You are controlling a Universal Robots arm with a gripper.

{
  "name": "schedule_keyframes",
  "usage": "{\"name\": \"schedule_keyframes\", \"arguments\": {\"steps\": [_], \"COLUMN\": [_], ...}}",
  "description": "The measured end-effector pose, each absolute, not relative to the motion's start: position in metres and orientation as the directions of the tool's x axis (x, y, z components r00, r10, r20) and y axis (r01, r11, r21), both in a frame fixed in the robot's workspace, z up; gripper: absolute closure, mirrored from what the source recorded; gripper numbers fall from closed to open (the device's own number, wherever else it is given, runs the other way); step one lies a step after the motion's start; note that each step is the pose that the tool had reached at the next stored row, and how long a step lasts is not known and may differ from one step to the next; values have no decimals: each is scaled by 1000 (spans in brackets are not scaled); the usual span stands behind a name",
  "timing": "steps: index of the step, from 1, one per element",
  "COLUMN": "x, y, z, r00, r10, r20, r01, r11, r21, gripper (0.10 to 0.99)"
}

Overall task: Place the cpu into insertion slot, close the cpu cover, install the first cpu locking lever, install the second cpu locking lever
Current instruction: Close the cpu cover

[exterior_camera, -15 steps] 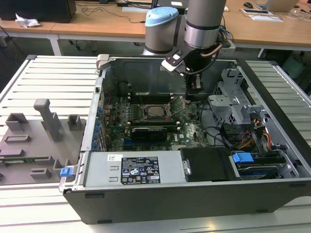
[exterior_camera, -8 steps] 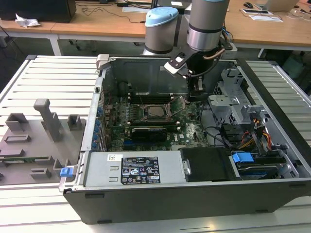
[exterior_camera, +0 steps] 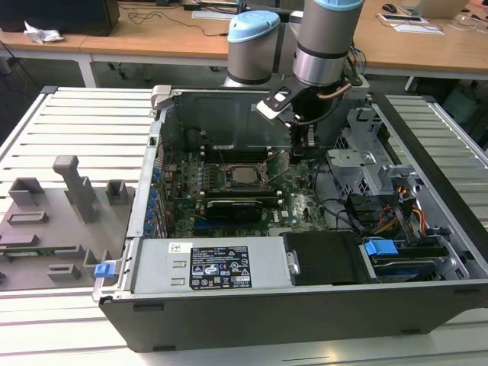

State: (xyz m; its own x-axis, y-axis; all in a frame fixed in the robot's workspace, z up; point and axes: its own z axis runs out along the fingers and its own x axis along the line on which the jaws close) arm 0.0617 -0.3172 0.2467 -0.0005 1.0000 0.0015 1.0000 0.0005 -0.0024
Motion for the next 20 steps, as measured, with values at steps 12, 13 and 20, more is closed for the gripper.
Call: {"name": "schedule_keyframes", "arguments": {"steps": [12, 13, 20], "x": [42, 42, 35], "y": [-317, -317, -317], "z": [248, 248, 248], "r00": [0, 0, 0], "r10": [1000, 1000, 1000], "r20": [2, 2, 2], "r01": [1000, 1000, 1000], "r11": [0, 0, 0], "r21": [-9, -9, -7], "gripper": [980, 980, 980]}}
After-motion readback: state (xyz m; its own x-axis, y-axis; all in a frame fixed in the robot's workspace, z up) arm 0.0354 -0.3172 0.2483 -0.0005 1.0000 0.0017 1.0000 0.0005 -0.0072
